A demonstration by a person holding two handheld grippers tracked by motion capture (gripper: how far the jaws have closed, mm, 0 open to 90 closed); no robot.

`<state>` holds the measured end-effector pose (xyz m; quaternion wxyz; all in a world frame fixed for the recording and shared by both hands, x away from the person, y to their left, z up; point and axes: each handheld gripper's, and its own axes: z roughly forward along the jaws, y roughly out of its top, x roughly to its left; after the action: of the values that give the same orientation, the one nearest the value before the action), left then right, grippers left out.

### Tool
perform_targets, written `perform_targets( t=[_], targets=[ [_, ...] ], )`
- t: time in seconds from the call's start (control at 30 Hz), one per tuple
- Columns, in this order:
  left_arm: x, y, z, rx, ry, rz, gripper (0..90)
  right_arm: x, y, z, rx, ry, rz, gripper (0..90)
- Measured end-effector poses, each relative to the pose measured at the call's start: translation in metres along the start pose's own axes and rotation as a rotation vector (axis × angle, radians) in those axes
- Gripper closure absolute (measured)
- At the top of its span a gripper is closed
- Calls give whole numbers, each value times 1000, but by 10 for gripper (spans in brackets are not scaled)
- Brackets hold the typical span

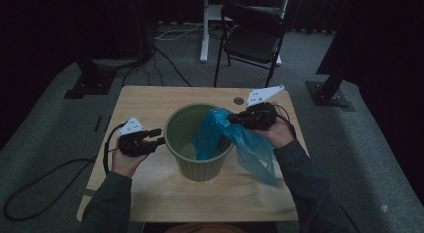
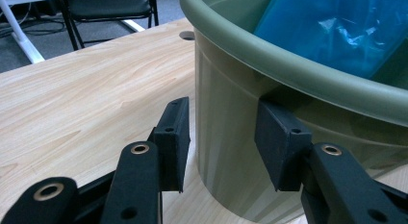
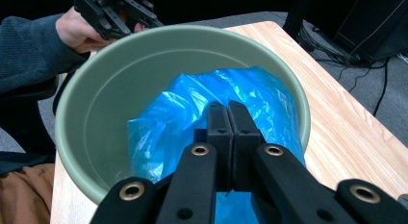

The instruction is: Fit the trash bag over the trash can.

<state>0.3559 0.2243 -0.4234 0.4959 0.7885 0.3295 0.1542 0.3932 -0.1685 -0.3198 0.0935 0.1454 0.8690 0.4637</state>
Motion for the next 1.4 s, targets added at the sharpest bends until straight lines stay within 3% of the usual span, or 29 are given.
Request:
perform_targets(
  t=[0.17,0.33,0.47,0.67,0.93,1.23,1.4],
  targets=[
    [-1,3,5,3,-3,6,564,-2,4,4,2,10,2,896],
    [-2,8,10,18,11,17,563,-9,2,18,34,33,32,896],
    [1,7,5,19,40,15,568,-13,-1,25,73,36,39,896],
    [2,10,-8,-2,59,21,570,-20,-5,26,91,28,65,896],
    [4,19,-20,-53,21,17,569,-20,-6,27,91,27,62,891],
    [-8,37,-25,-88,-41,42,560,-21,-4,26,62,35,83,893],
    [-15,42,-18,-63,-64,64,553,-22,-1,25,45,45,97,894]
  ],
)
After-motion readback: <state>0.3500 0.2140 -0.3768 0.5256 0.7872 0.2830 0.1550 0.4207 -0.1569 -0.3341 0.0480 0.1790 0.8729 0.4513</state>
